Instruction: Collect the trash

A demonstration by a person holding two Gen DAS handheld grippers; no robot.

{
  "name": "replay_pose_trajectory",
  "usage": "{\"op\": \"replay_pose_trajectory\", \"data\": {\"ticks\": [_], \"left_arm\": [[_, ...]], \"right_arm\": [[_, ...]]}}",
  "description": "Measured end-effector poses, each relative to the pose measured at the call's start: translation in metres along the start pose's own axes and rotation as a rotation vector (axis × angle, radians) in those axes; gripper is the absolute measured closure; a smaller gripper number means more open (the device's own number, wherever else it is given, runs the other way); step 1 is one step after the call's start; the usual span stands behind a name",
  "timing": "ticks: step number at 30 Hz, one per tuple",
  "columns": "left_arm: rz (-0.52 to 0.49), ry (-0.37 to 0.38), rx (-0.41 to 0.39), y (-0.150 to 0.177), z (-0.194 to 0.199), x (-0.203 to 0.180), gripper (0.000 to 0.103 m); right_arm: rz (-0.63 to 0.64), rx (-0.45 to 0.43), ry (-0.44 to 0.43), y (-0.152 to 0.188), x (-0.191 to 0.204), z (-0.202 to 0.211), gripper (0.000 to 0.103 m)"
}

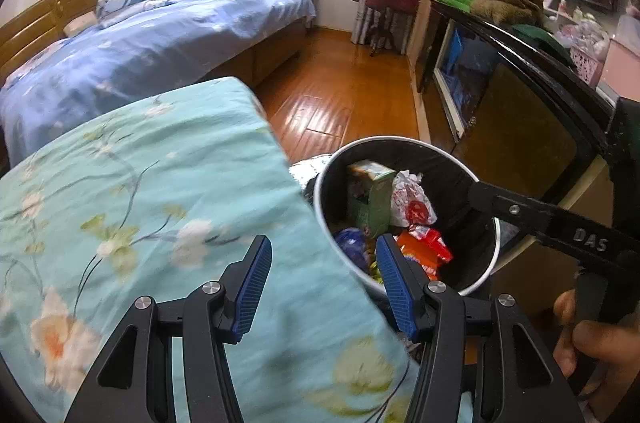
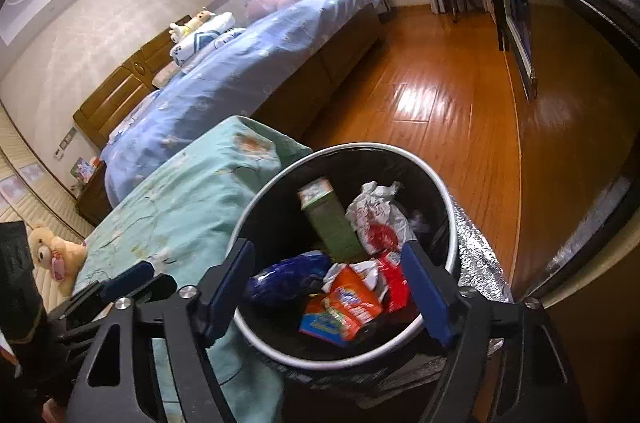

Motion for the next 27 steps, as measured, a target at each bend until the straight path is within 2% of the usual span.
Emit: {"op": "replay_pose_trajectory", "data": {"ticks": [10,13,18,24,27], "left_arm": [[0.055,-0.031,-0.066,0.02,0.06,0.025,0.041],[0.072,-0.047,-0.091,0.023,0.077,0.035,0.036],[0.101,-0.096,-0.134,0.033,0.107,0.058,0.034],[0.133,-0.153,-0.164,0.043,0.133,0.08,0.034],[0.143,-0.181,-0.19,0.041,0.144,0.089,0.034]], "right_arm": [[0.043,-0.056,-0.027,0.018,0.043,0.029,0.016],[0.045,-0.076,-0.035,0.022,0.052,0.035,0.013],[0.085,-0.099,-0.047,0.028,0.071,0.042,0.011],[0.162,-0.193,-0.051,0.027,0.096,0.055,0.002],[0.2,-0.235,-0.055,0.023,0.109,0.059,0.001]]}}
Point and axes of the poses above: each gripper's, at about its wrist camera, not at the fingertips, and z roughly against the way its jaws point, x to its left, y to its underside, the point moved 8 cm from there along -z, roughly the way its jaws point, and after that the axes turned 11 degrees about -x, right-handed, at the moved point
